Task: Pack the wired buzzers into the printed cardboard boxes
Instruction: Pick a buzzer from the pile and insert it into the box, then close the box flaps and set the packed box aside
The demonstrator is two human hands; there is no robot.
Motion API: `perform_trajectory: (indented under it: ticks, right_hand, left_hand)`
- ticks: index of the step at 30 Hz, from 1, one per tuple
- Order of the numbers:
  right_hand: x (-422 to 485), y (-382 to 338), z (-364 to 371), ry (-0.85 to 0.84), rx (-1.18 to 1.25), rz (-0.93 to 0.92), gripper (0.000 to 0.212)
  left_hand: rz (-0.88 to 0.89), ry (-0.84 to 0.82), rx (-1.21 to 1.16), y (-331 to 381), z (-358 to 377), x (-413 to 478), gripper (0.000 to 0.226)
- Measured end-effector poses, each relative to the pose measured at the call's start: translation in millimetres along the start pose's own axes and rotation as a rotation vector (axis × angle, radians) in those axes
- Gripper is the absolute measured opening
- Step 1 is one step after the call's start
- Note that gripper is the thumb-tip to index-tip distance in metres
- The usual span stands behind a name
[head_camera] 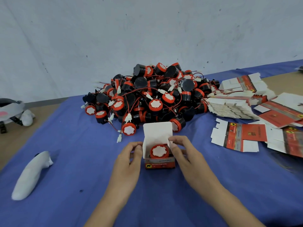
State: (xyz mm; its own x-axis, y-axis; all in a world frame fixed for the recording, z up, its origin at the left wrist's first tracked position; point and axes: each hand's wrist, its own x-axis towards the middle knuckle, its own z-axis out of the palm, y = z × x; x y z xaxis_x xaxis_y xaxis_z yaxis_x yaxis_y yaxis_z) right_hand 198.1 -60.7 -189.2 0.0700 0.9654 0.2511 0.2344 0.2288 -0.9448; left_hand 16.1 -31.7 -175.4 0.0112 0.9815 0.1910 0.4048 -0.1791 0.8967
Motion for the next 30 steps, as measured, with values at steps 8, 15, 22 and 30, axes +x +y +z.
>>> perform_trajectory:
  ticks: [8,15,22,30]
  right_hand:
    - [7,10,9,0.0,-0.171,0.0,0.02]
    - [15,7,7,-0.002,0.008,0.072,0.029]
    - [18,11,4,0.014,0.129,0.098,0.029]
    - [15,16,-10,-0.163,-0.023,0.08,0.06]
  left_hand:
    - [-0.071,-0.035,-0.135,1,4,7,0.01]
    - [-0.126,-0.177,-0.155,-2,8,16,0.028]
    - [-0.172,-0.176,-0.257,-3,6,22,0.028]
    - [-0.104,-0.163,-0.157,-6,6,18,0.044]
